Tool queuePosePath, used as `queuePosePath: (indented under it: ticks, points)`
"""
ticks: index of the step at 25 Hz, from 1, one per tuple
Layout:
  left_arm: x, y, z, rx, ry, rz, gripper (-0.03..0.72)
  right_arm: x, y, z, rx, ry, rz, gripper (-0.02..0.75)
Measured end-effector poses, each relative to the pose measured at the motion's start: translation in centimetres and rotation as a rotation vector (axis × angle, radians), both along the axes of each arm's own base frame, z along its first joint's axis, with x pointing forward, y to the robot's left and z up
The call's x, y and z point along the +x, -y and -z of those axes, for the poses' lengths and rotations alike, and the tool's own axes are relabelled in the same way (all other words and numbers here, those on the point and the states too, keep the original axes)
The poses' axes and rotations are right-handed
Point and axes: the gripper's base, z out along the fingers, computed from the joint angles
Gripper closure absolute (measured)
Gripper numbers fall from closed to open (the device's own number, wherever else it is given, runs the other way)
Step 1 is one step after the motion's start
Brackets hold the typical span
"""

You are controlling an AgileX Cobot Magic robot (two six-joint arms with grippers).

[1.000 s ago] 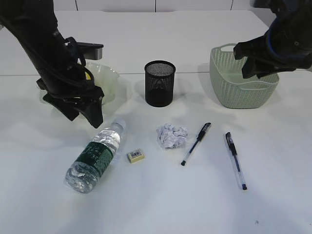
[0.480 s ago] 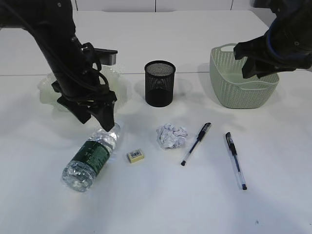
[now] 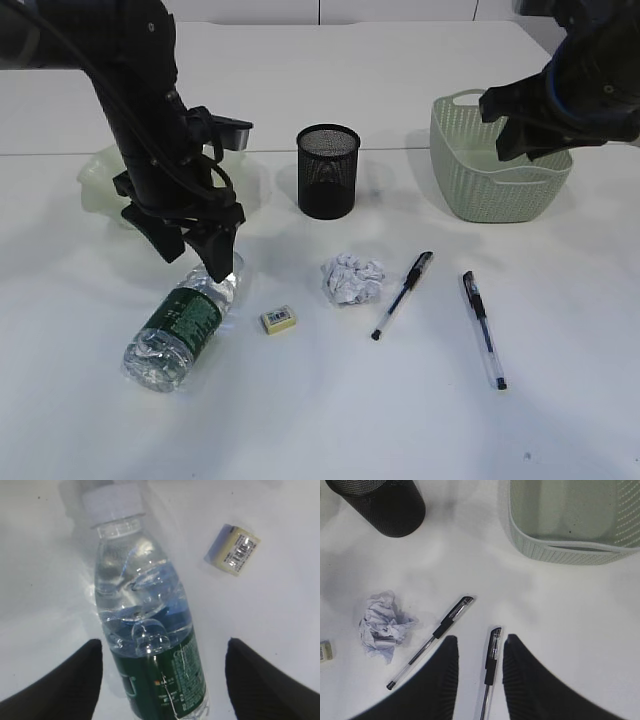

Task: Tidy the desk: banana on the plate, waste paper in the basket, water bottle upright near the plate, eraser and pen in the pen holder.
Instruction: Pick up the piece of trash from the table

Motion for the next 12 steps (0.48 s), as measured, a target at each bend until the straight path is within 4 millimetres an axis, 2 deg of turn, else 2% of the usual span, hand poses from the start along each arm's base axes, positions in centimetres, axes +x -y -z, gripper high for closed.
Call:
queuePosePath:
  ticks: [12]
  points:
    - [-0.12,-0.09,0.01,0.010,-0.014,-0.005,0.145,-0.01,-0.04,0.00,0.006,-0.001,0.001,0.507]
